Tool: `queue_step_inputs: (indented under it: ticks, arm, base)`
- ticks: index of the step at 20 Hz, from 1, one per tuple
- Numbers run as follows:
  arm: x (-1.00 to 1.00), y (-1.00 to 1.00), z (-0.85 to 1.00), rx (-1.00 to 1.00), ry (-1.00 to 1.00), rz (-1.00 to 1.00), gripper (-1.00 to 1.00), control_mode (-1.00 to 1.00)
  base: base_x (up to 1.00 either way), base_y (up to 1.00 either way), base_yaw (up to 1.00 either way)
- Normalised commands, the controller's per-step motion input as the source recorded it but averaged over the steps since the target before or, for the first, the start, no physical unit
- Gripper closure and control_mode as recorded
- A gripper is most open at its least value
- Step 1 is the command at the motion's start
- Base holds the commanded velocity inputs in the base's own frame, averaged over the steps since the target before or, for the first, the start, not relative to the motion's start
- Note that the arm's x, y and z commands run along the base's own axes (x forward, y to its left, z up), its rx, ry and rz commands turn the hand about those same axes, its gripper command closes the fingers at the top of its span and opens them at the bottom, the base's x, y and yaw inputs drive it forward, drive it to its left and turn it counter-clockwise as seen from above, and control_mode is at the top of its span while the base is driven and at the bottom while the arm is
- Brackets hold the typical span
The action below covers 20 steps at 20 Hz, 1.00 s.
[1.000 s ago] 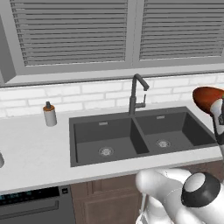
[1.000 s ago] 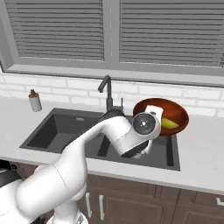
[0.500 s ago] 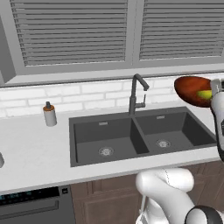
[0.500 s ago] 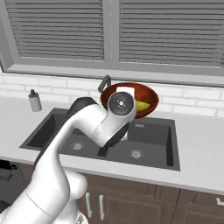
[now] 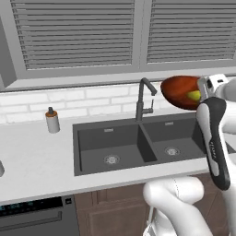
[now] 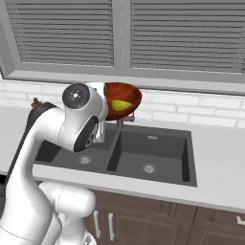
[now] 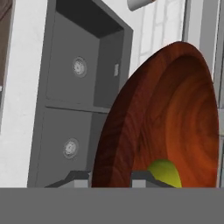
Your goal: Pick the lemon wedge from the sink and place it in the bowl. Then pick the bowl and place it in the microwave. Then close the microwave door and press the start button.
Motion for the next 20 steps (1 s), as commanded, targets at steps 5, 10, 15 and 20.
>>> queue_step_inputs:
  ticks: [5,10,15,20]
  arm:
    - [-0.05,0.89,0.29,0.0,0.0,0.0,1.0,-1.0]
    - [-0.1,0.51,0.35,0.0,0.0,0.0,1.0,-1.0]
    - [0.0,0.29,0.23,0.0,0.0,0.0,1.0,-1.0]
    - [-0.08,0.03,0.19,0.0,0.0,0.0,1.0,-1.0]
  base:
    - [0.0,0.0,0.0]
    - [0.0,0.0,0.0]
    - [0.0,0.0,0.0]
    - [0.0,0.0,0.0]
